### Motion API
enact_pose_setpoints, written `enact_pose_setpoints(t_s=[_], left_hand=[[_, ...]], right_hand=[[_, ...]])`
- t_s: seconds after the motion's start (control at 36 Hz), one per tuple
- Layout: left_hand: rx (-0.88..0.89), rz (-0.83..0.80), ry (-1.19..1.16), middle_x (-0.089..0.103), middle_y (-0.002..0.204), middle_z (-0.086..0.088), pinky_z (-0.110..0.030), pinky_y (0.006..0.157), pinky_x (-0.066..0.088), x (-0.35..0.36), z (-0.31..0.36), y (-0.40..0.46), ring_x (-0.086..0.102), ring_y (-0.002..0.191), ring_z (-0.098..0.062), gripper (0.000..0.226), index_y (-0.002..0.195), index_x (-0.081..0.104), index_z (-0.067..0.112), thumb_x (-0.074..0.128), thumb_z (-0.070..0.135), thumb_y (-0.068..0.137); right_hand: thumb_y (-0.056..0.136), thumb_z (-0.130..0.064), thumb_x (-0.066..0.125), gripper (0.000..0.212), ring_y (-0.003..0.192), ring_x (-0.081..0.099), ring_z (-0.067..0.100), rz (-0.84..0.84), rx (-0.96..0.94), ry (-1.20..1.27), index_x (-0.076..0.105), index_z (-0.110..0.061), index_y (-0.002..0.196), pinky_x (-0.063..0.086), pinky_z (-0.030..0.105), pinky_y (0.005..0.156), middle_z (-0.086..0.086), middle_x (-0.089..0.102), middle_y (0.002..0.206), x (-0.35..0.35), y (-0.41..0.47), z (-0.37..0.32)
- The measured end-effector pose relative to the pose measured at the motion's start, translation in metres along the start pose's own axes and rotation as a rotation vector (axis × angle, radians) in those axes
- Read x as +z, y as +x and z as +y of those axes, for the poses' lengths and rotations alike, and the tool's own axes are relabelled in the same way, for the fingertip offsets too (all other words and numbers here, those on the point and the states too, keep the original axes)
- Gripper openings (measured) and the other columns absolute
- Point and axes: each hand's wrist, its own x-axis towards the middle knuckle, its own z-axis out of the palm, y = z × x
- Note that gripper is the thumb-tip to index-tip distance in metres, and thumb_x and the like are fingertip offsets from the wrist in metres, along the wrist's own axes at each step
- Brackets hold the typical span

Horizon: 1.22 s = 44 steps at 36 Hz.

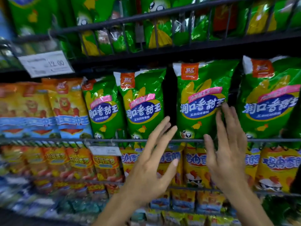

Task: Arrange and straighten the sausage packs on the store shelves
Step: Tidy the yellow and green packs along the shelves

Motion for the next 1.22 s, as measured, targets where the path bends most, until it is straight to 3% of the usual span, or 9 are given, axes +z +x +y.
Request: enact_pose_setpoints(t_s=[0.17,0.28,0.47,0.56,0.64,0.72,0.83,0.97,1.22], left_hand=[[0.088,0.193,0.175,0.033,0.163,-0.003,-0.041,0.124,0.027,-0.035,-0.049,-0.014,0.026,0.153,-0.022,0.054,0.15,0.045,0.011,0.061,0.012,0.099],[0.202,0.208,0.317,0.037,0.16,-0.009,-0.043,0.125,0.024,-0.063,-0.082,-0.014,0.026,0.153,-0.027,0.055,0.148,0.047,0.007,0.063,0.01,0.096],[0.371,0.165,0.446,0.038,0.16,-0.01,-0.052,0.124,0.025,-0.089,-0.117,0.003,0.026,0.153,-0.029,0.055,0.15,0.047,0.007,0.063,0.018,0.098],[0.383,0.156,0.489,0.033,0.163,-0.009,-0.052,0.126,0.019,-0.087,-0.12,0.003,0.021,0.155,-0.027,0.058,0.153,0.043,0.011,0.06,0.028,0.1],[0.377,0.154,0.511,0.03,0.164,-0.008,-0.053,0.126,0.017,-0.085,-0.121,0.003,0.018,0.156,-0.027,0.06,0.155,0.041,0.013,0.059,0.032,0.1],[0.347,0.15,0.545,0.024,0.167,-0.01,-0.053,0.126,0.016,-0.085,-0.12,0.002,0.012,0.157,-0.031,0.062,0.157,0.037,0.016,0.055,0.035,0.101],[0.326,0.135,0.586,0.017,0.169,-0.012,-0.054,0.126,0.015,-0.084,-0.121,0.002,0.007,0.157,-0.034,0.065,0.159,0.032,0.02,0.054,0.038,0.101],[0.31,0.127,0.599,0.013,0.17,-0.01,-0.05,0.128,0.007,-0.085,-0.118,0.004,0.006,0.157,-0.033,0.068,0.16,0.027,0.02,0.053,0.04,0.101],[0.278,0.07,0.648,0.007,0.171,-0.007,-0.053,0.127,0.008,-0.085,-0.113,0.005,0.0,0.157,-0.035,0.067,0.162,0.019,0.028,0.046,0.043,0.103]], right_hand=[[0.097,-0.015,0.059,0.053,0.152,0.026,0.021,0.041,0.049,0.164,0.047,-0.002,0.146,0.026,0.046,0.123,0.003,0.038,0.158,-0.012,-0.004,-0.02],[0.095,-0.008,0.068,0.048,0.142,0.043,0.013,0.073,-0.023,0.156,0.053,-0.003,0.141,0.034,0.03,0.119,0.005,0.052,0.147,-0.009,-0.005,-0.052],[0.099,-0.028,0.062,0.061,0.135,0.051,0.008,-0.034,0.084,0.18,0.038,-0.017,0.154,0.047,0.028,0.108,-0.005,0.05,0.15,0.033,0.014,-0.103],[0.1,-0.041,0.055,0.066,0.077,0.066,0.003,-0.068,0.172,0.092,0.029,-0.026,0.158,0.052,0.022,0.063,-0.005,0.071,0.105,0.05,0.017,-0.109],[0.101,-0.044,0.049,0.065,0.038,0.043,0.007,-0.056,0.177,-0.026,0.025,-0.025,0.159,0.032,0.023,0.035,-0.01,0.052,0.055,0.055,0.018,-0.113],[0.103,-0.043,0.048,0.063,0.04,0.05,0.008,-0.062,0.211,-0.012,0.024,-0.027,0.158,0.041,0.028,0.036,0.001,0.064,0.063,0.054,0.018,-0.115],[0.105,-0.04,0.046,0.06,0.049,0.052,0.007,-0.058,0.226,0.015,0.021,-0.03,0.158,0.029,0.019,0.037,-0.012,0.044,0.05,0.055,0.017,-0.116],[0.108,-0.036,0.045,0.055,0.046,0.047,0.009,-0.006,0.245,0.075,0.022,-0.035,0.158,0.03,0.019,0.041,-0.022,0.041,0.063,0.062,0.018,-0.118],[0.109,-0.035,0.037,0.057,0.045,0.036,0.009,-0.019,0.245,0.083,0.014,-0.034,0.161,0.025,0.017,0.044,-0.017,0.036,0.073,0.059,0.019,-0.116]])
